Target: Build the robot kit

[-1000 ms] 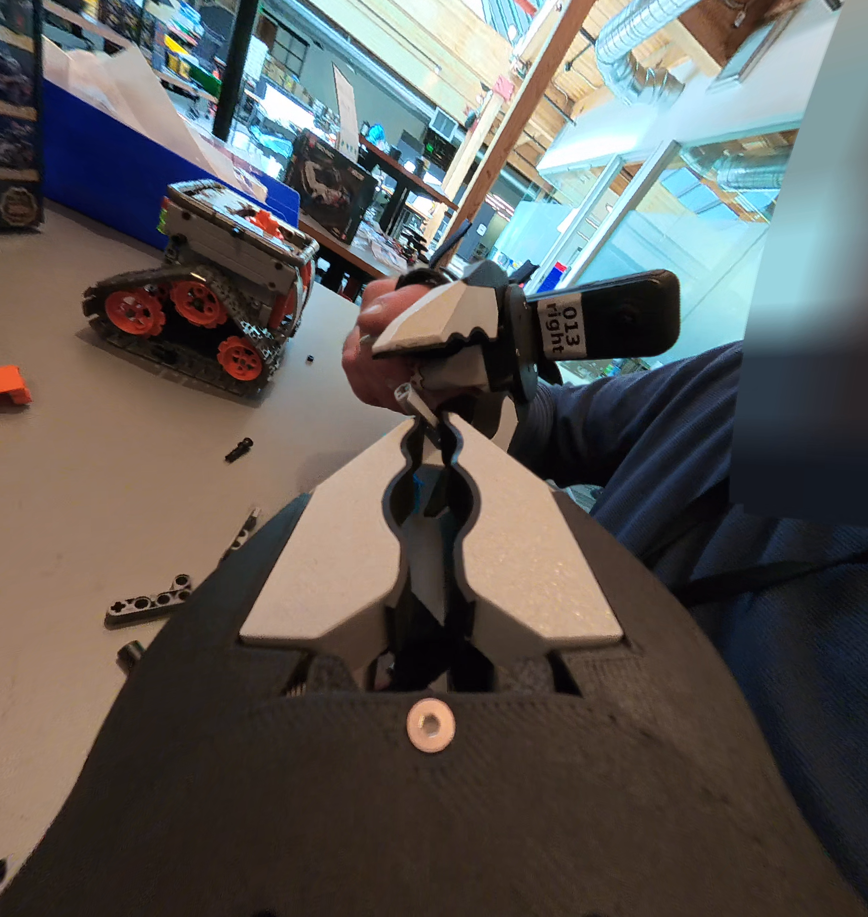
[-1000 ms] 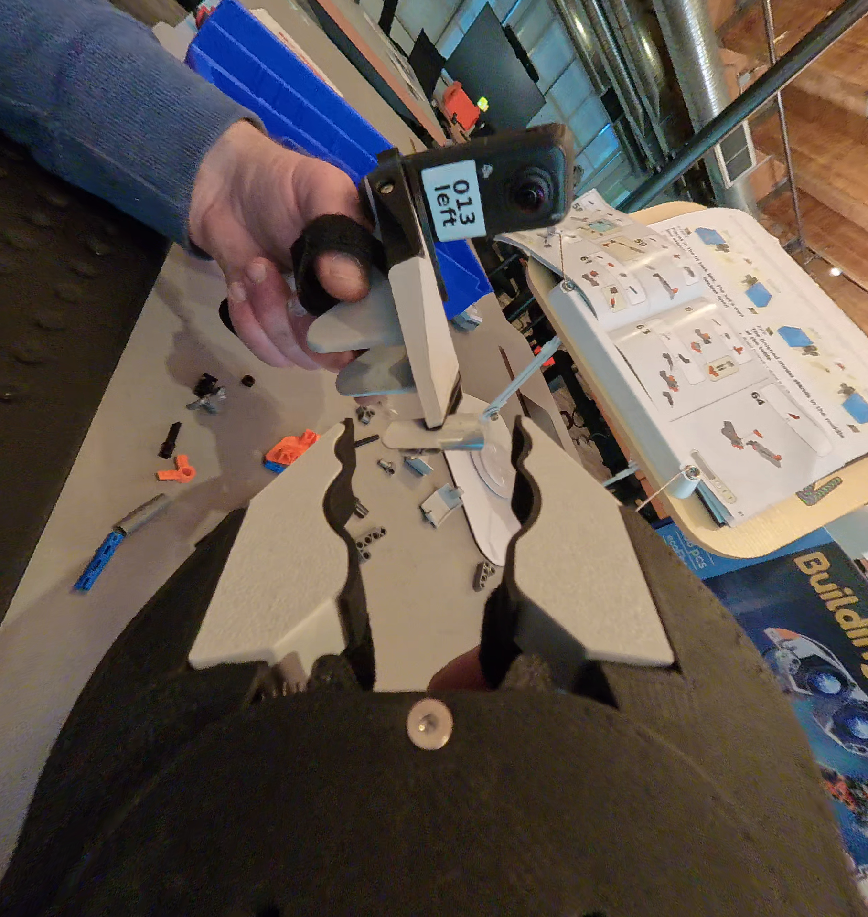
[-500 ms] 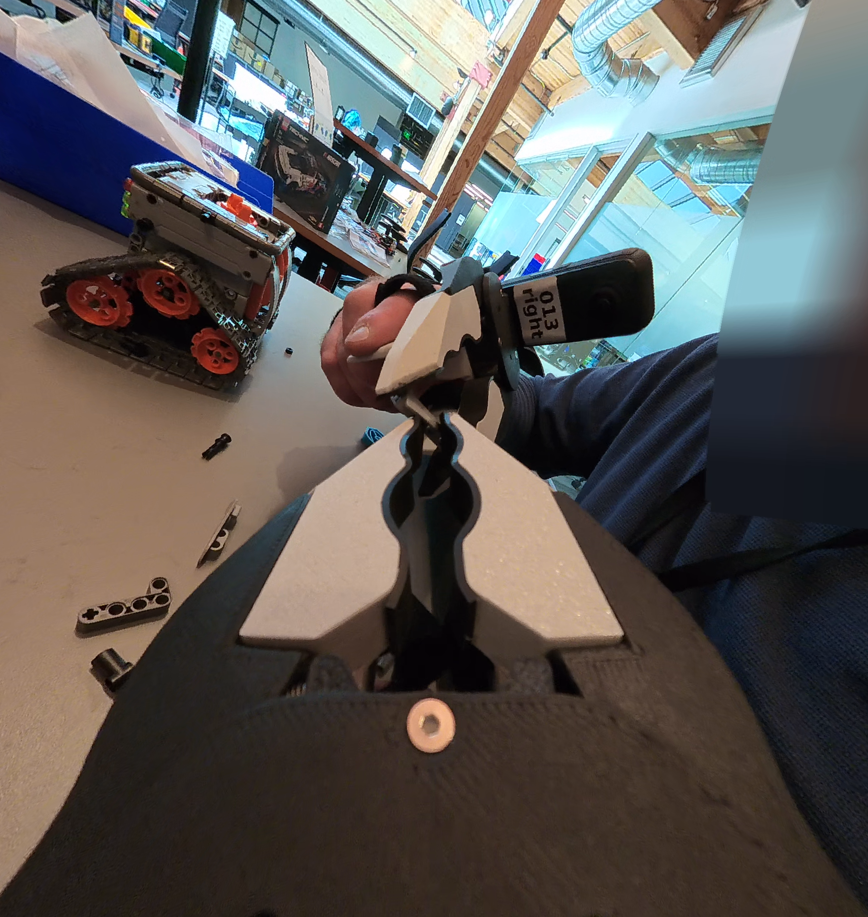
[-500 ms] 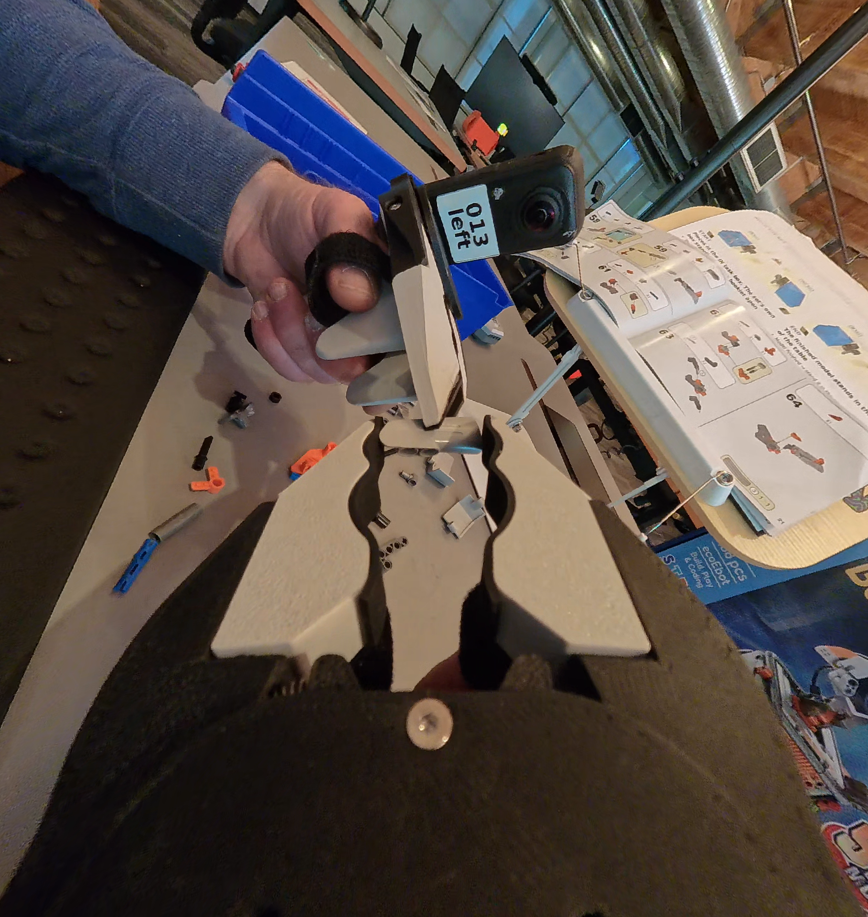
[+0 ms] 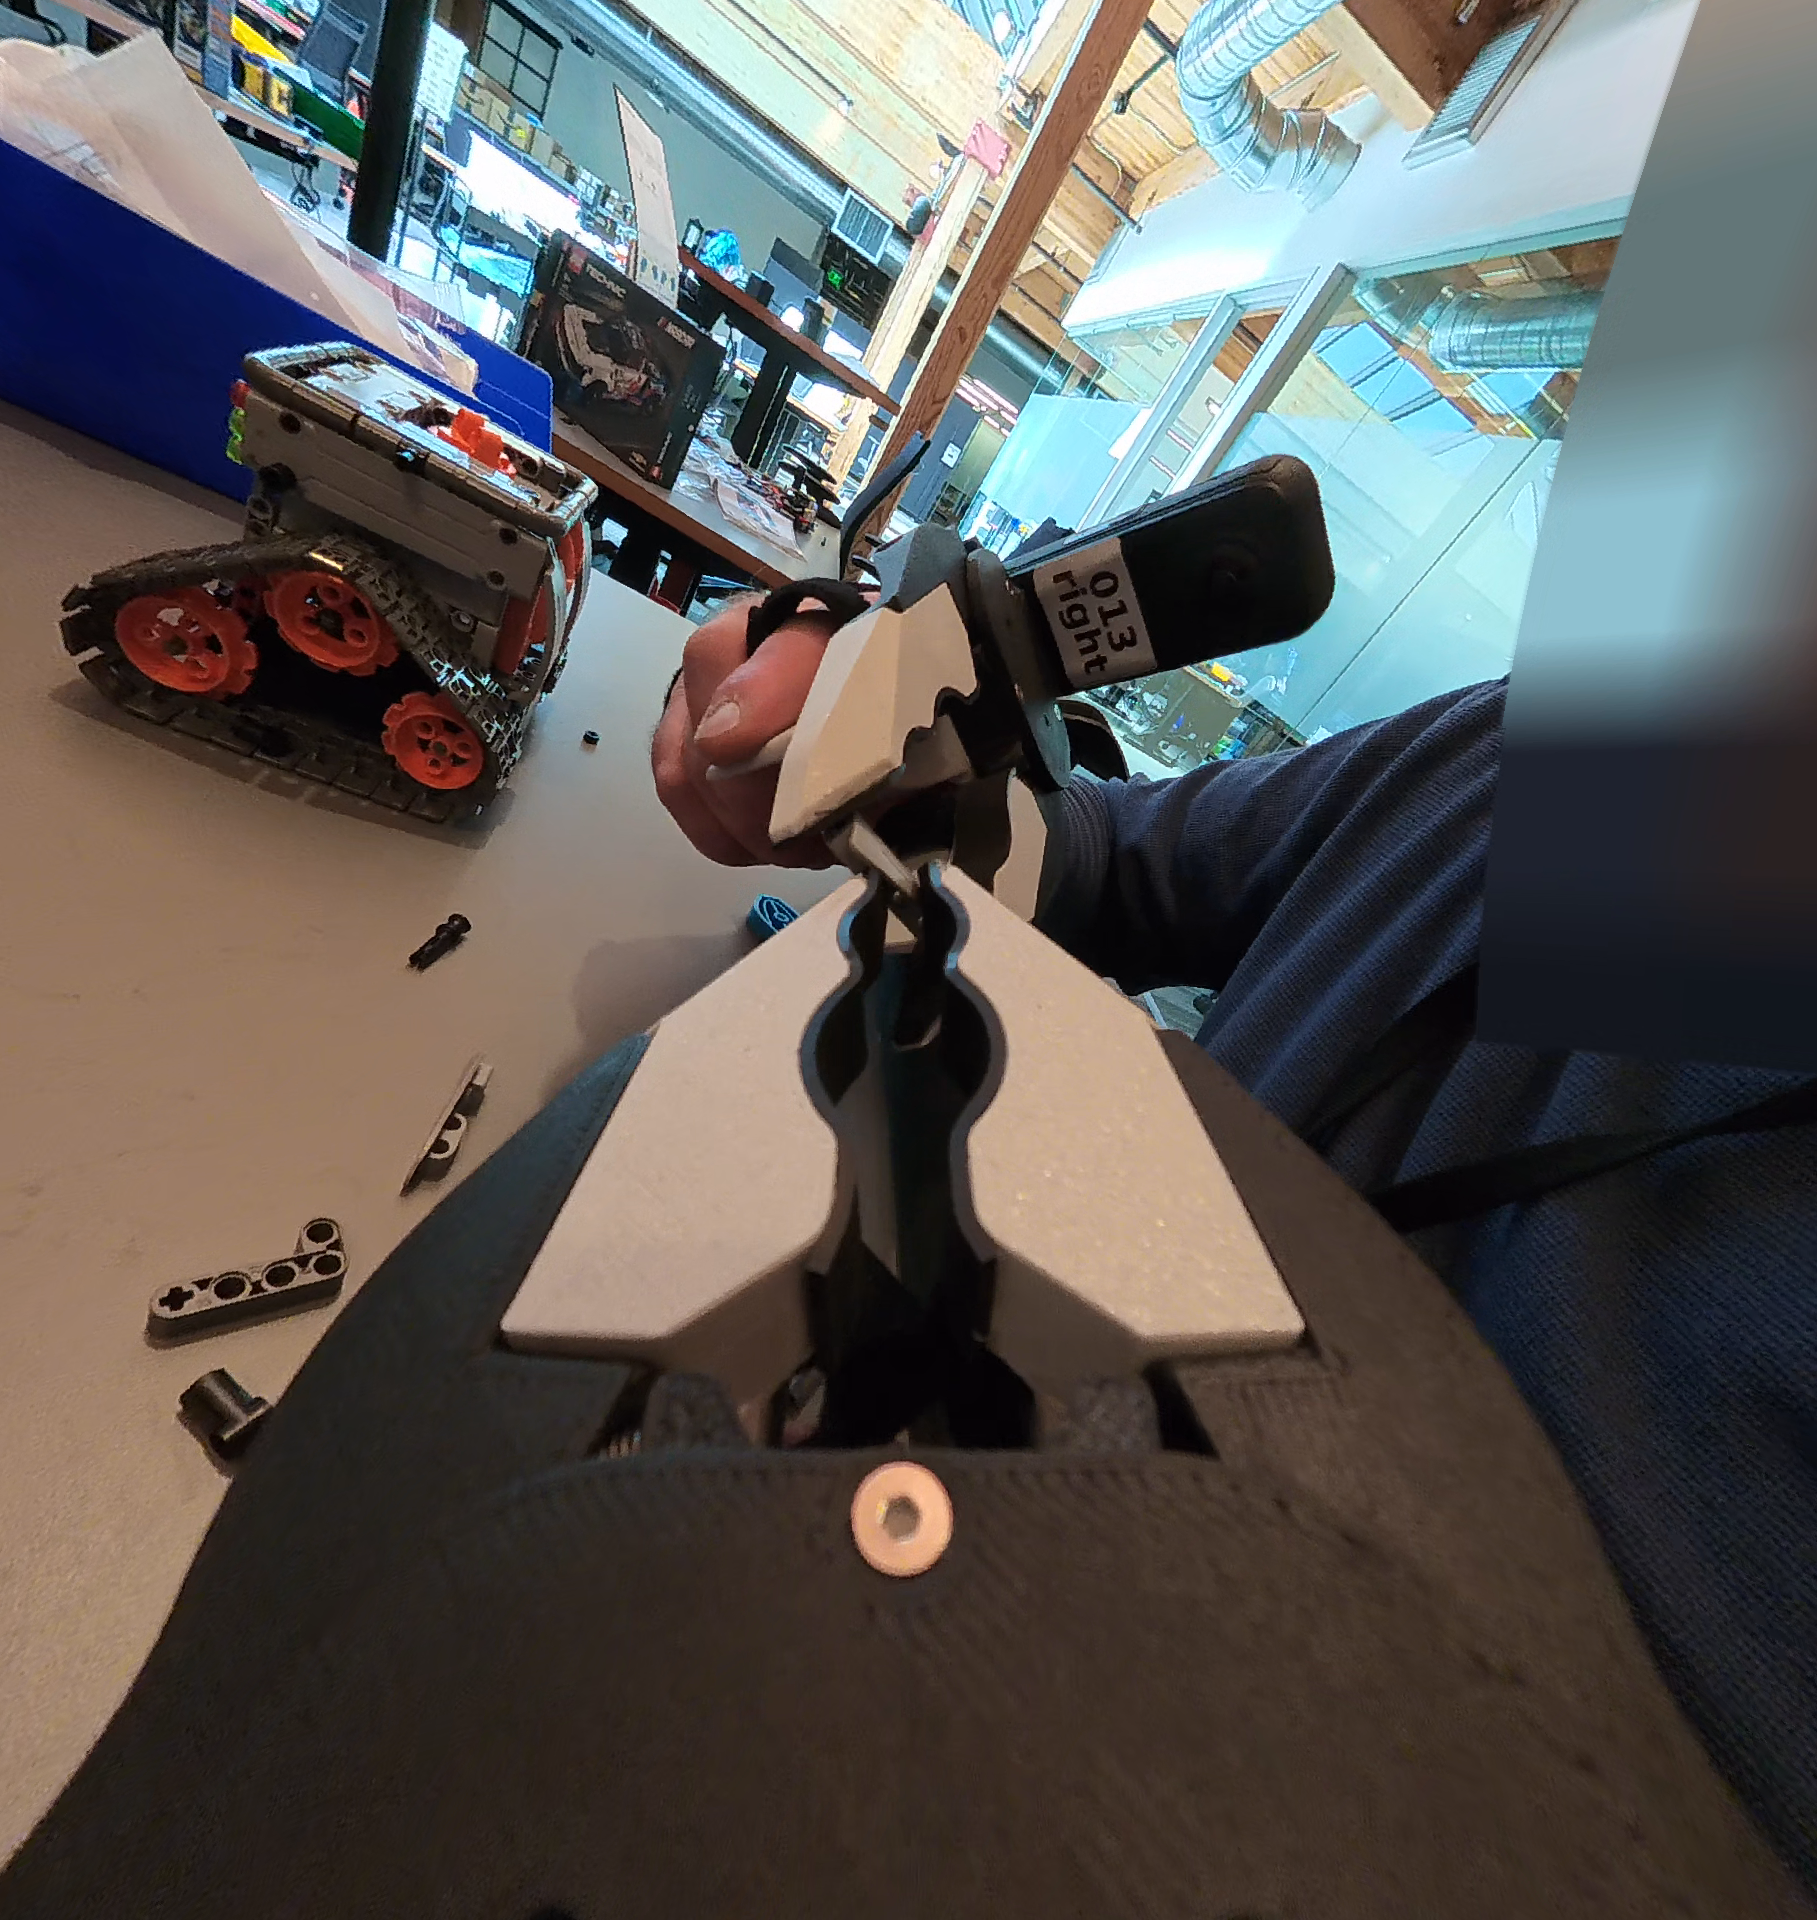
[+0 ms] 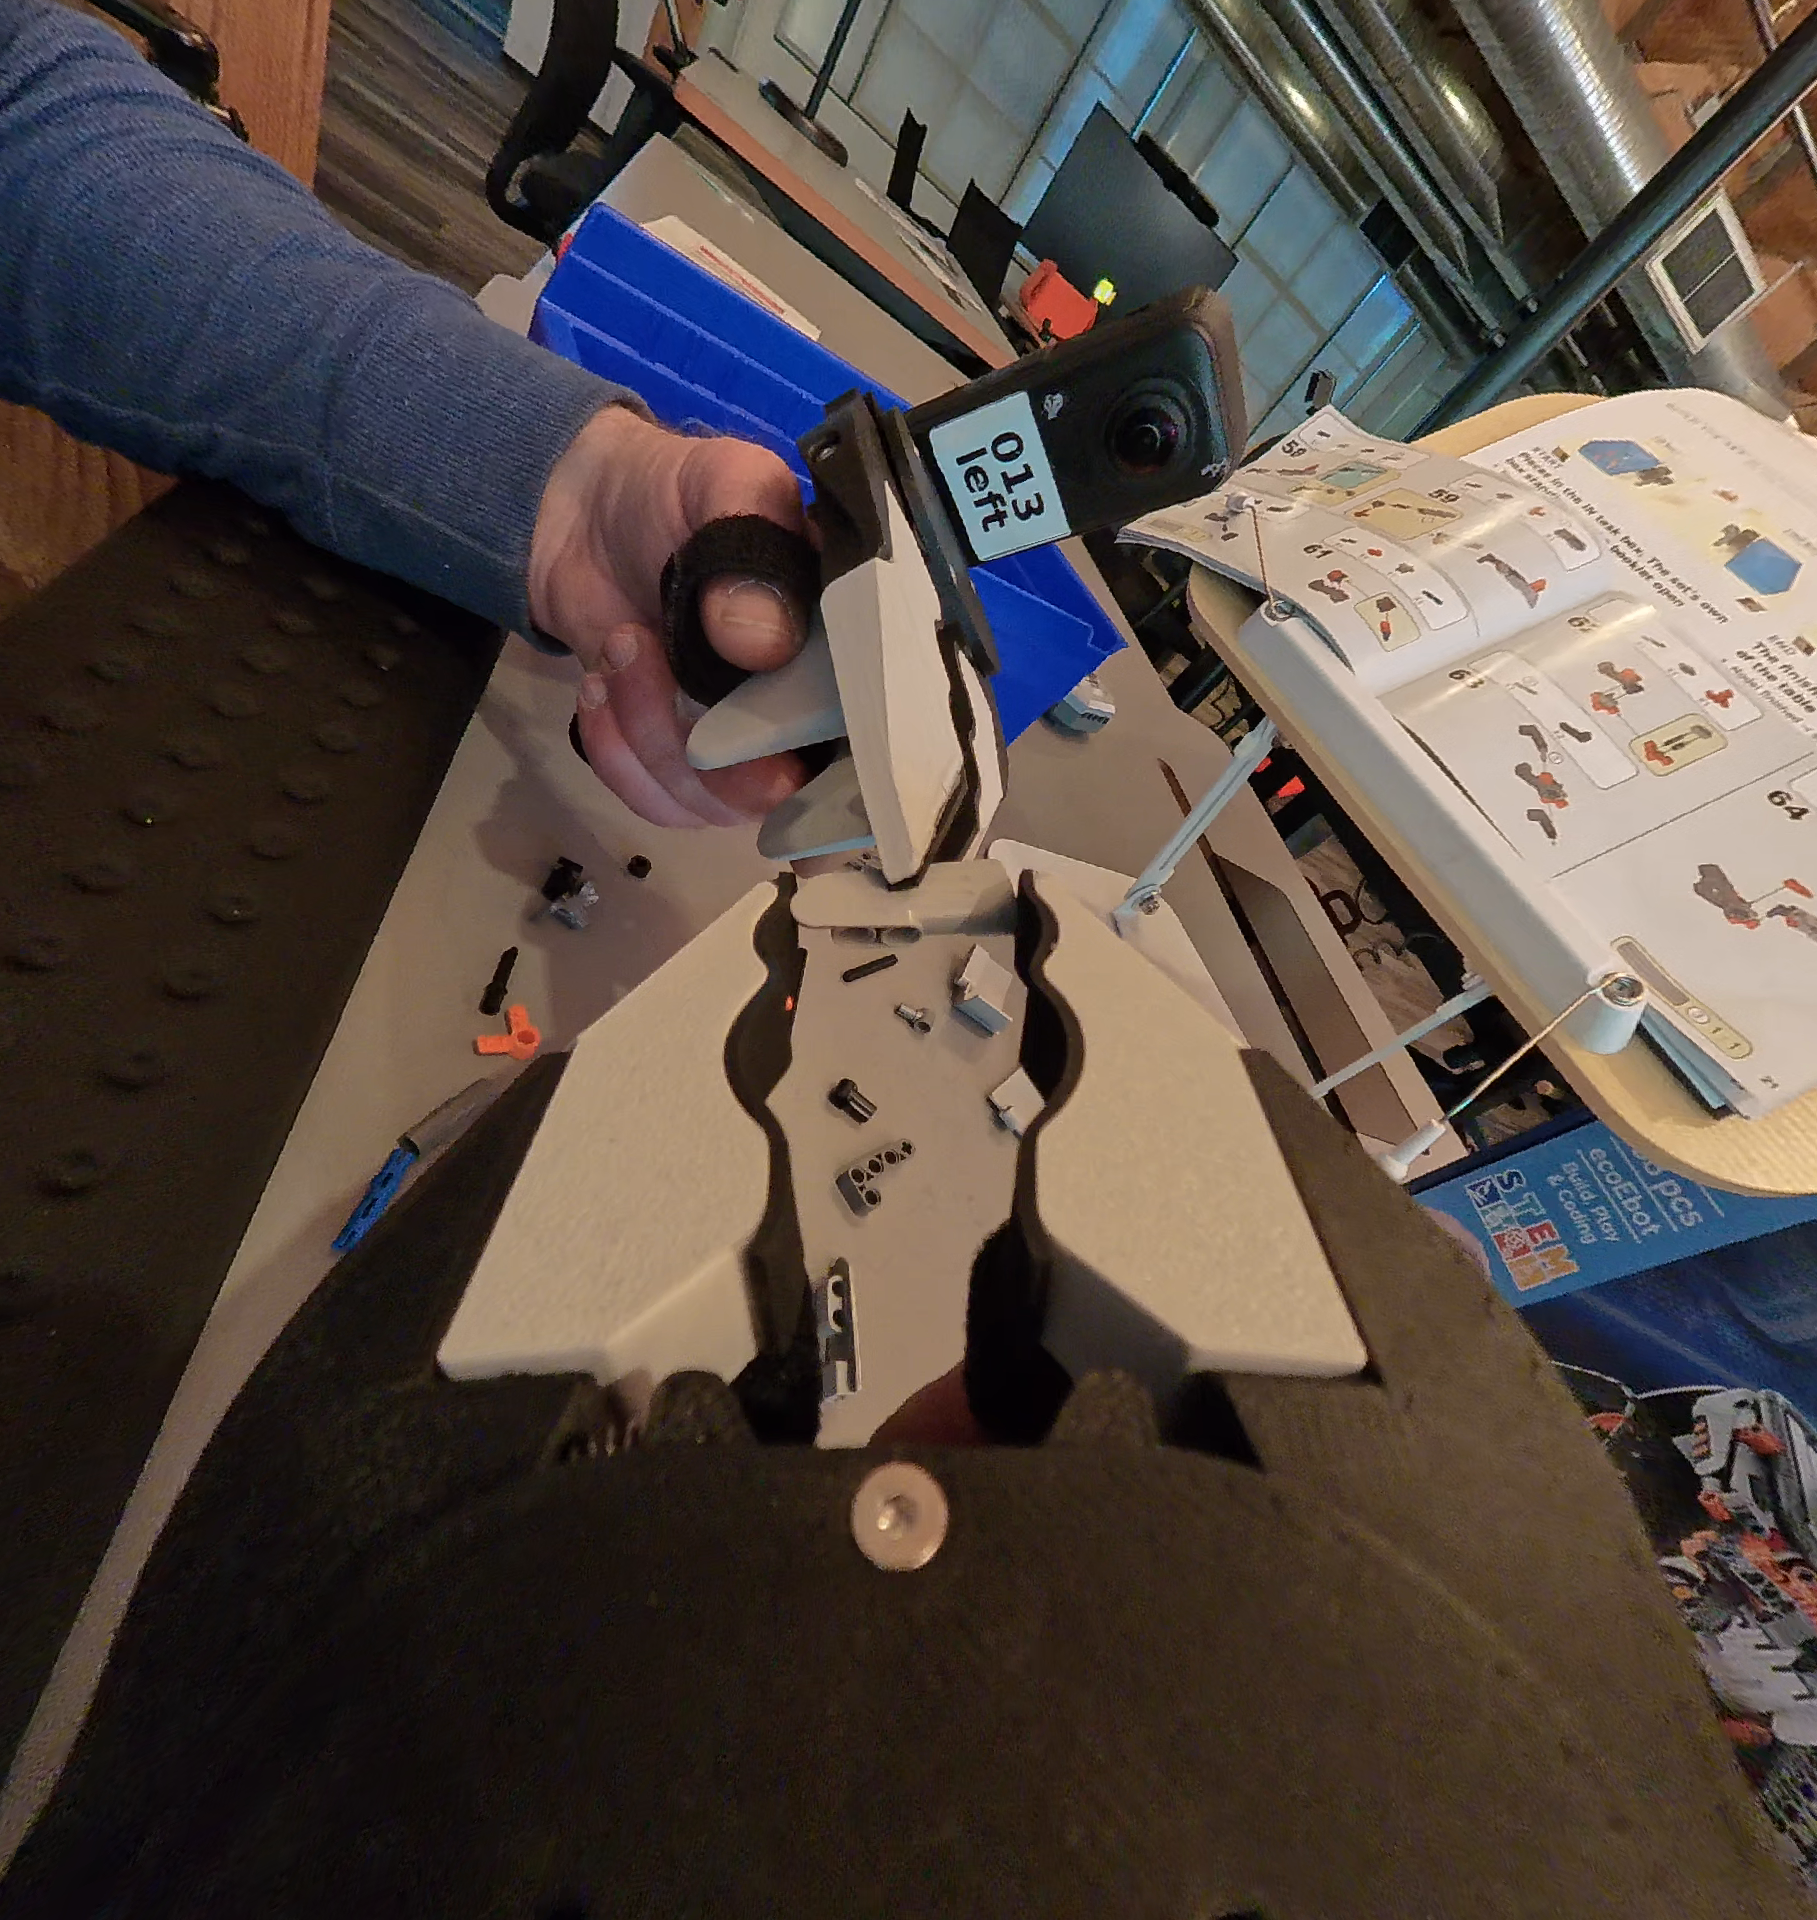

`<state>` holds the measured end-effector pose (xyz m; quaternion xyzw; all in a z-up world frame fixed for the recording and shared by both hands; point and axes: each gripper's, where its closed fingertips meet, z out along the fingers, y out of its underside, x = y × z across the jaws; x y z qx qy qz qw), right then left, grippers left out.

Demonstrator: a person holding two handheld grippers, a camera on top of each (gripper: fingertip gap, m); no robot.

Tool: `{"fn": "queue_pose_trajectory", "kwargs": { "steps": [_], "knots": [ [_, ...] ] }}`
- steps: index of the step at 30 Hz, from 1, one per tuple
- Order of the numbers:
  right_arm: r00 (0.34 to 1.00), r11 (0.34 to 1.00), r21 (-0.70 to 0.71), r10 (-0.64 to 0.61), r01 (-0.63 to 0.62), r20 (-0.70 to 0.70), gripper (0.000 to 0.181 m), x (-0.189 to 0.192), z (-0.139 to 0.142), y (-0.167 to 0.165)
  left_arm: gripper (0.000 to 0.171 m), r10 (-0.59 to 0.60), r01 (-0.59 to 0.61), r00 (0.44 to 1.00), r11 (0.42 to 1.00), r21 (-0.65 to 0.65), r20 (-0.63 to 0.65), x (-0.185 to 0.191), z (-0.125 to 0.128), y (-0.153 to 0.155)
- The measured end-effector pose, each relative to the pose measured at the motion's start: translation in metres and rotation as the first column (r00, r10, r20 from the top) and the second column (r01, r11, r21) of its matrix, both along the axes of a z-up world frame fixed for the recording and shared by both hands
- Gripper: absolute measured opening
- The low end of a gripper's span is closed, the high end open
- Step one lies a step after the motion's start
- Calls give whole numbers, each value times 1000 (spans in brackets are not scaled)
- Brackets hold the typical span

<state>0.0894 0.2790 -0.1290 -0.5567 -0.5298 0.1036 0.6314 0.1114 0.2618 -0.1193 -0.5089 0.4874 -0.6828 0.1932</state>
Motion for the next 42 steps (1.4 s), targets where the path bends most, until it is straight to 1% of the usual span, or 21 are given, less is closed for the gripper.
{"fn": "queue_pose_trajectory", "kwargs": {
  "steps": [5, 8, 11, 12, 14, 17, 20, 23, 24, 27, 35, 42],
  "knots": [
    [1000, 1000, -14, 2, -2, -9, 40, 1, 0, 1, 6, 9, -9, 1000, 1000, -6, 5, 1, 0, 1],
    [999, 999, -40, -8, 6, -35, 40, 3, 1, 3, 6, 48, -48, 999, 999, 3, 12, 3, 2, 4],
    [996, 998, -25, -65, 63, -57, 47, 9, 8, 10, 5, 166, -165, 985, 986, -30, 39, 5, 9, 21],
    [993, 995, -34, -93, 90, -77, 46, 12, 11, 13, 5, 217, -215, 975, 975, -45, 42, 4, 12, 30],
    [982, 987, -60, -153, 147, -108, 44, 18, 15, 21, 4, 319, -317, 946, 948, -39, 61, 3, 16, 44],
    [970, 976, -53, -215, 210, -116, 35, 20, 19, 25, 4, 441, -439, 894, 898, -40, 85, 4, 20, 58],
    [956, 962, -82, -269, 261, -118, 30, 18, 15, 30, 3, 507, -508, 857, 861, -7, 93, 10, 19, 60],
    [934, 941, -87, -336, 327, -124, 23, 22, 13, 37, 0, 544, -549, 833, 836, 26, 103, 14, 18, 59],
    [927, 935, -81, -354, 346, -129, 17, 25, 14, 39, 0, 555, -561, 825, 827, 36, 106, 15, 18, 60],
    [920, 931, -72, -365, 358, -140, 11, 29, 15, 42, 0, 574, -583, 810, 811, 54, 120, 17, 18, 59],
    [922, 934, -69, -358, 352, -148, 11, 30, 14, 43, 0, 593, -608, 791, 790, 83, 150, 17, 17, 59],
    [932, 945, -83, -325, 316, -159, 9, 30, 14, 42, 0, 583, -598, 798, 798, 75, 155, 16, 17, 57]
  ]
}}
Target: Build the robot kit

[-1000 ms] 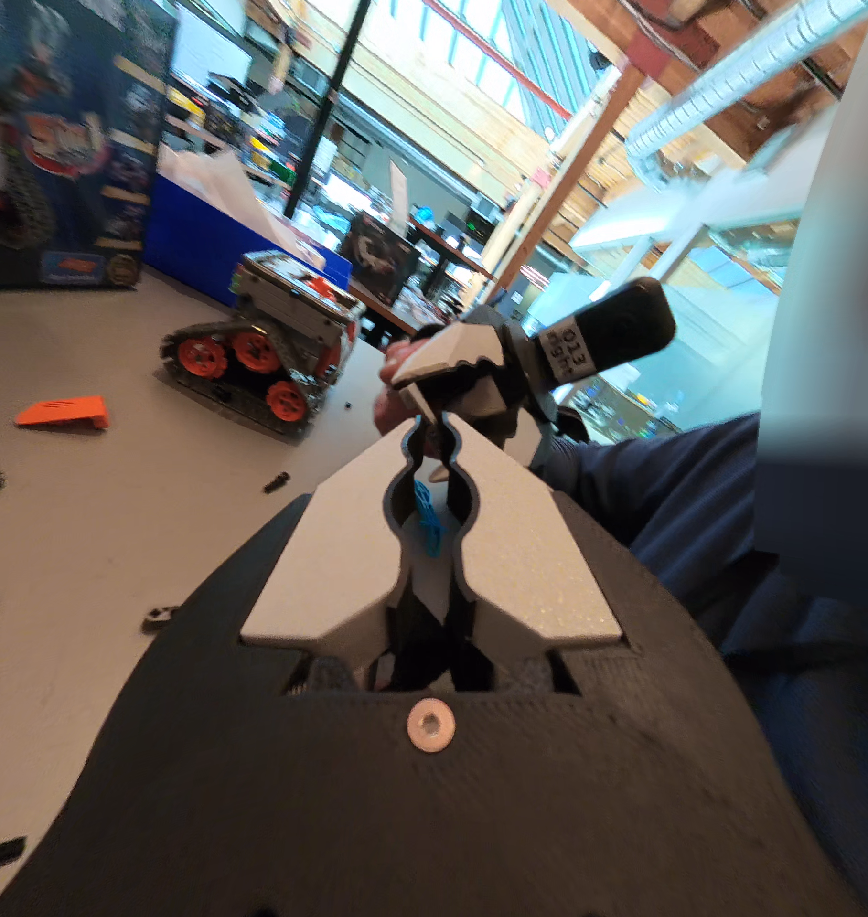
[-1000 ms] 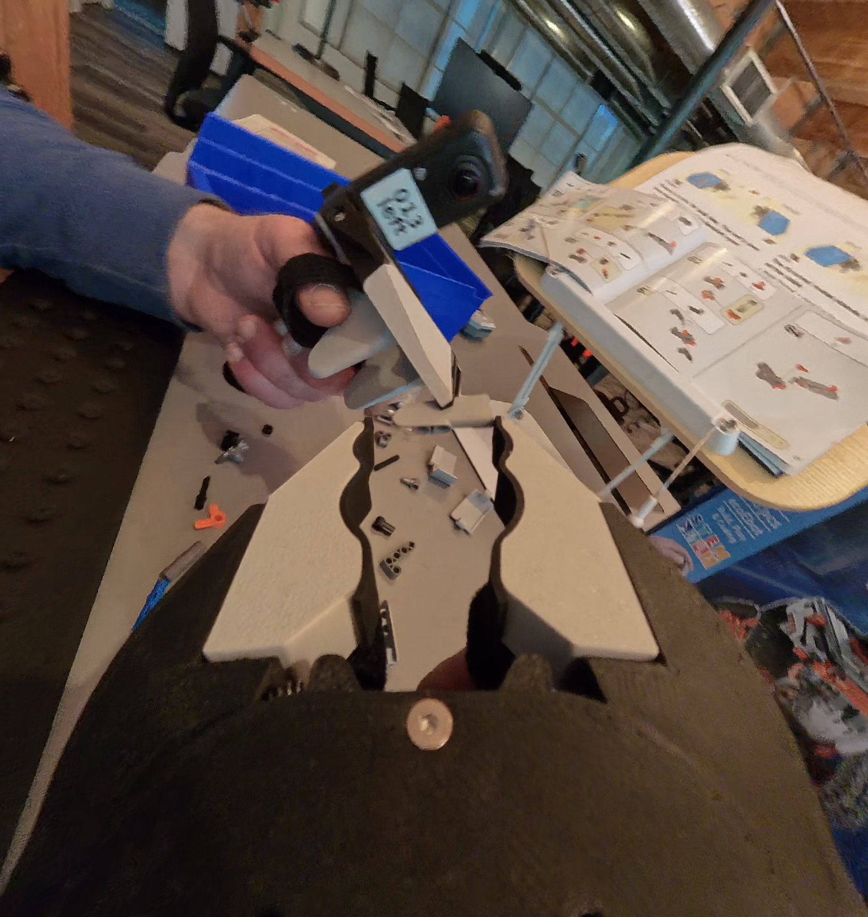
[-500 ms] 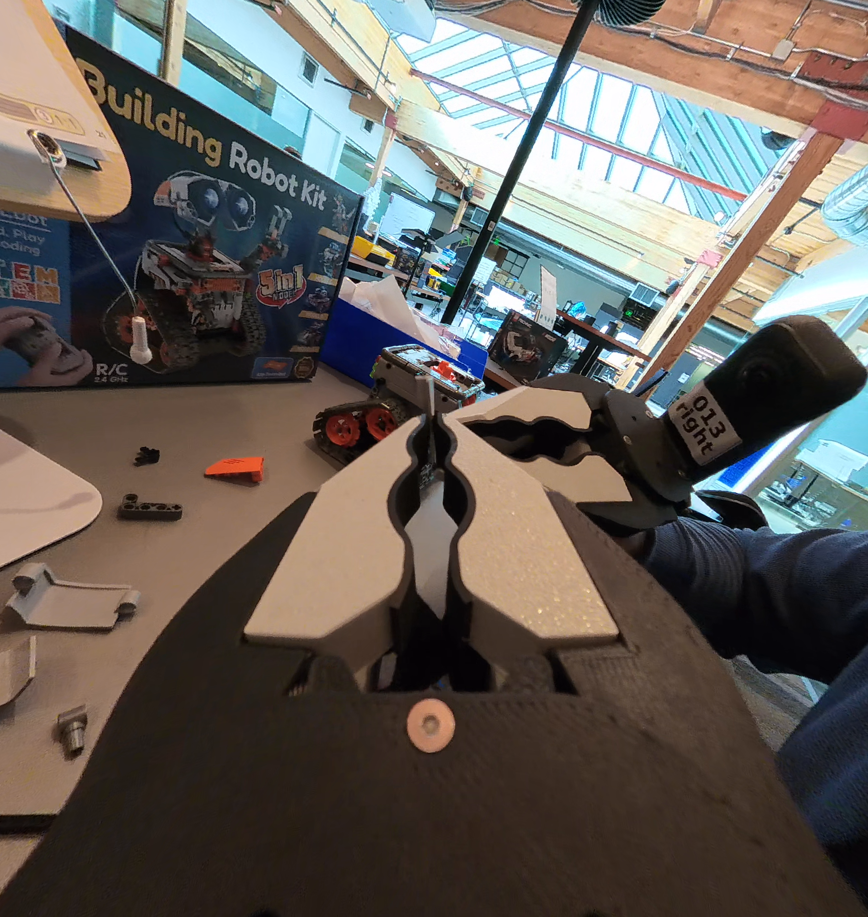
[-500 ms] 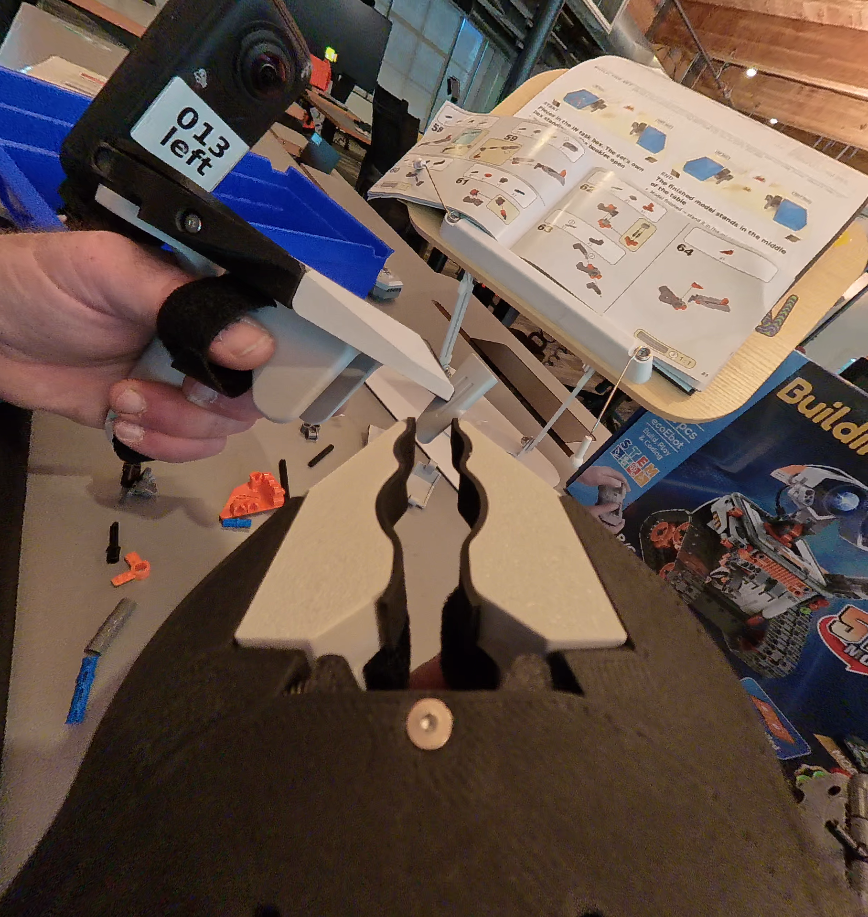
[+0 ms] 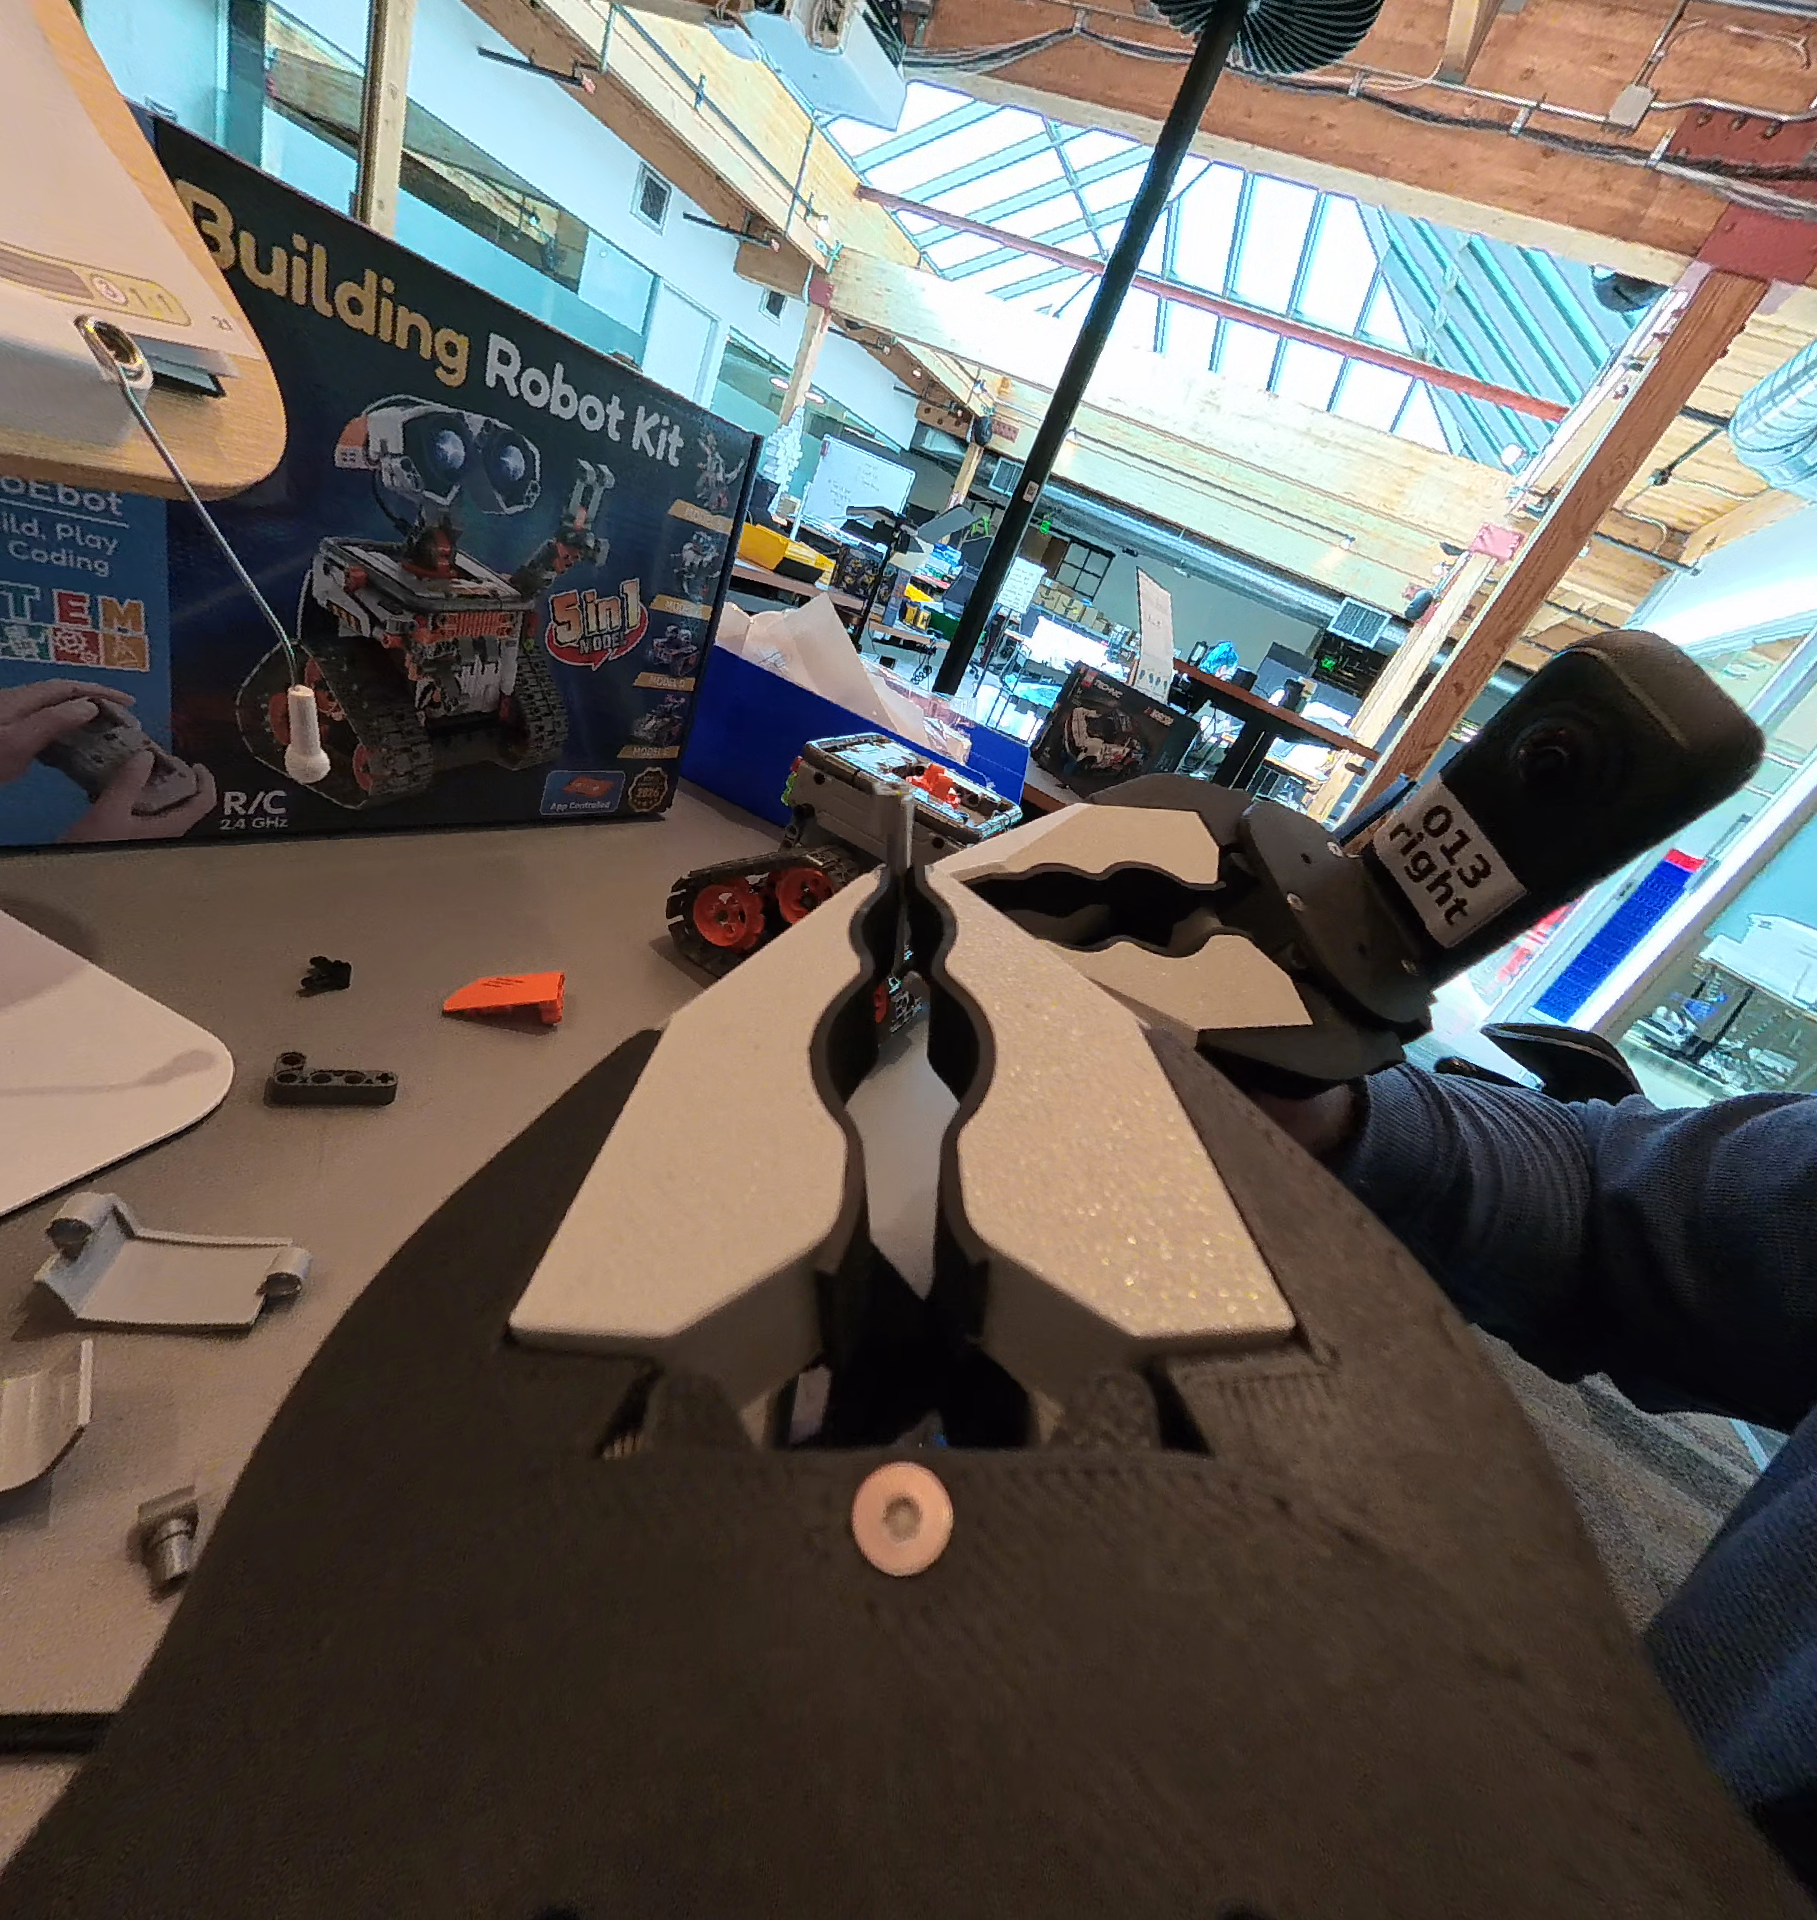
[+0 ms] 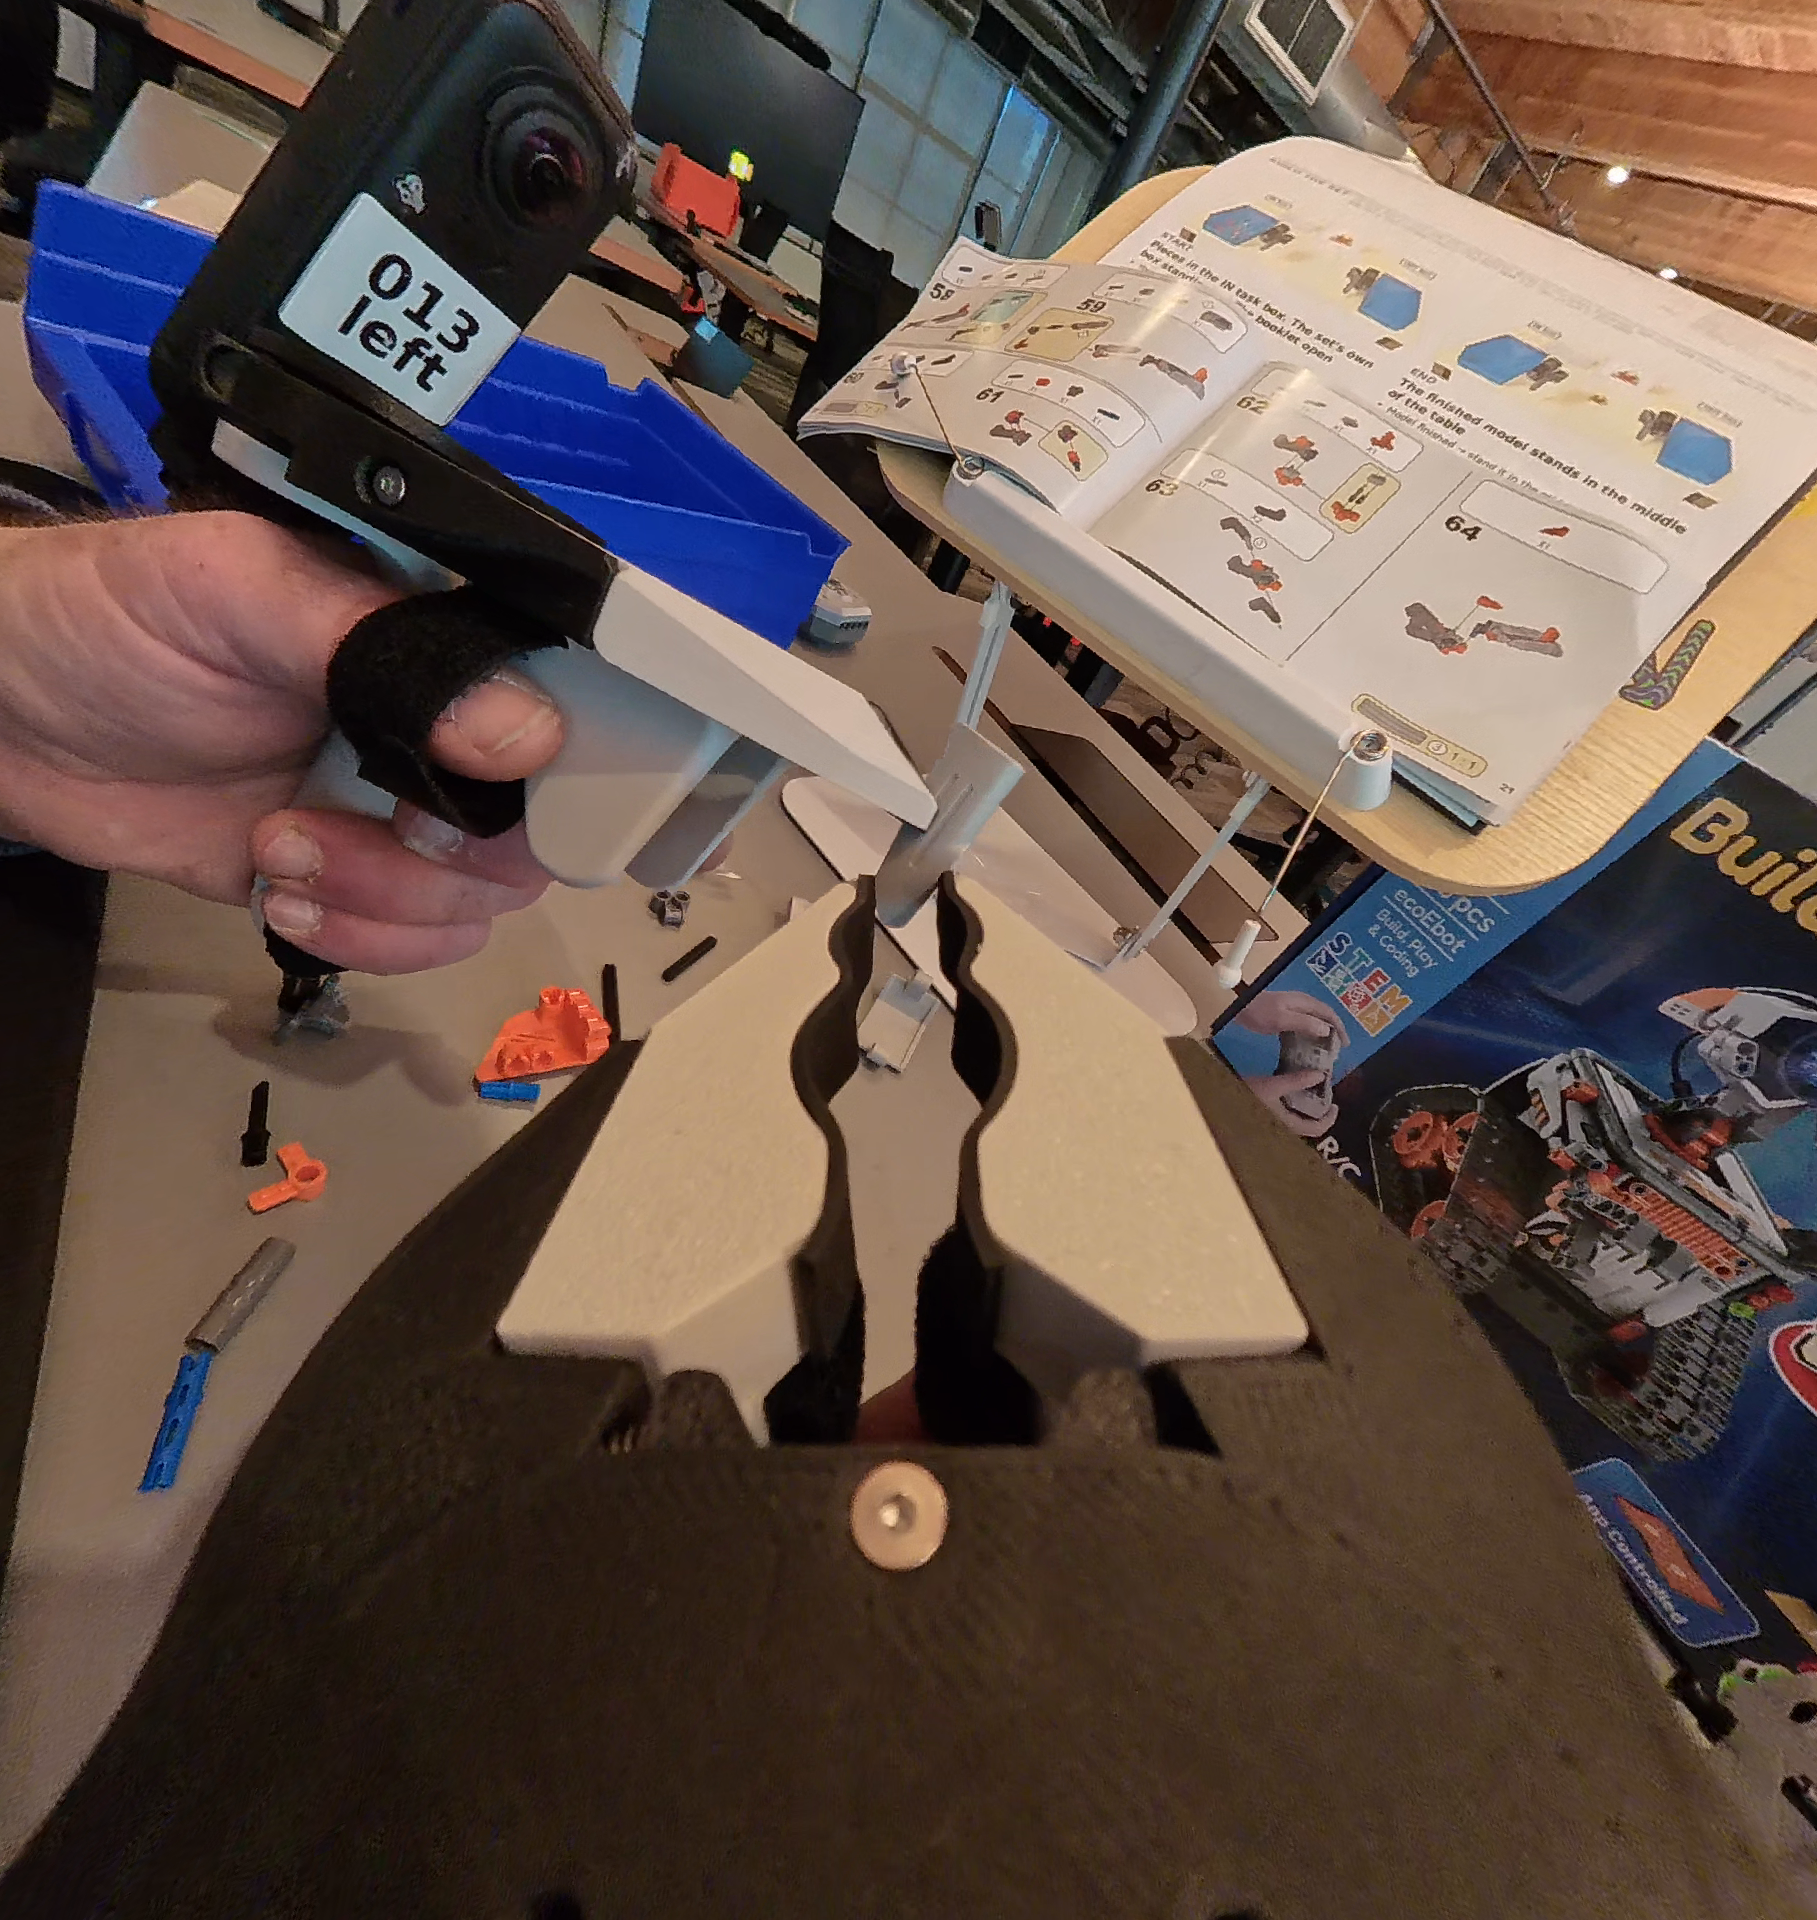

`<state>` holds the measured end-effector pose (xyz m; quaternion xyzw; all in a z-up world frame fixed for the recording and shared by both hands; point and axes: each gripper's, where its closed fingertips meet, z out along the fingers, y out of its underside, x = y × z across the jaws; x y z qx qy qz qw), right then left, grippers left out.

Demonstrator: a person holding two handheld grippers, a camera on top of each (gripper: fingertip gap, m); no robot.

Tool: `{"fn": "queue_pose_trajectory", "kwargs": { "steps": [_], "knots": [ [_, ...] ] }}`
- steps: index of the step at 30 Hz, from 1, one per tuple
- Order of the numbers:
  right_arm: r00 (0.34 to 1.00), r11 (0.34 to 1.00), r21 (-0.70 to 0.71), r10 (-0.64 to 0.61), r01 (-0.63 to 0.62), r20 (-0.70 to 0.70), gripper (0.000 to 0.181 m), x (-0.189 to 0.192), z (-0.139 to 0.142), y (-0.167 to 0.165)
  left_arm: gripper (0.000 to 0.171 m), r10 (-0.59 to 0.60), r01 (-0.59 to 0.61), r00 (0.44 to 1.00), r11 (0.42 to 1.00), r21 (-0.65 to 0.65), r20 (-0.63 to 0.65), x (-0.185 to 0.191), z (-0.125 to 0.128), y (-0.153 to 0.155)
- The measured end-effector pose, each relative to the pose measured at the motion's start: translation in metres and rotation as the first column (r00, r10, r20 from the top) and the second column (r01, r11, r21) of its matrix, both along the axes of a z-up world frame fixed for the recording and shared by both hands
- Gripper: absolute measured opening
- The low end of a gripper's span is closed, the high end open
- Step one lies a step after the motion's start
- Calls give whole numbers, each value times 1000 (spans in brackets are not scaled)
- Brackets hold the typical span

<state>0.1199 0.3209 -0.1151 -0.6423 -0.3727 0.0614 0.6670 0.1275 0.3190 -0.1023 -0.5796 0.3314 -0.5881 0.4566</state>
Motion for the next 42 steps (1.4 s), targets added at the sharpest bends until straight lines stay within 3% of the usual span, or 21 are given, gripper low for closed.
{"fn": "queue_pose_trajectory", "kwargs": {
  "steps": [13, 30, 42],
  "knots": [
    [989, 990, 88, -118, 110, 89, 15, 1, -1, 8, 0, 6, -4, 999, 997, -73, 33, 3, -1, -3],
    [998, 999, -13, -34, 35, 57, 9, 9, -14, 13, 7, 7, -8, 1000, 999, -38, -26, 0, -5, 0],
    [992, 999, -24, 41, -39, 116, 9, 10, -24, 10, 14, 59, -55, 994, 997, 49, -96, -10, -6, 10]
  ]
}}
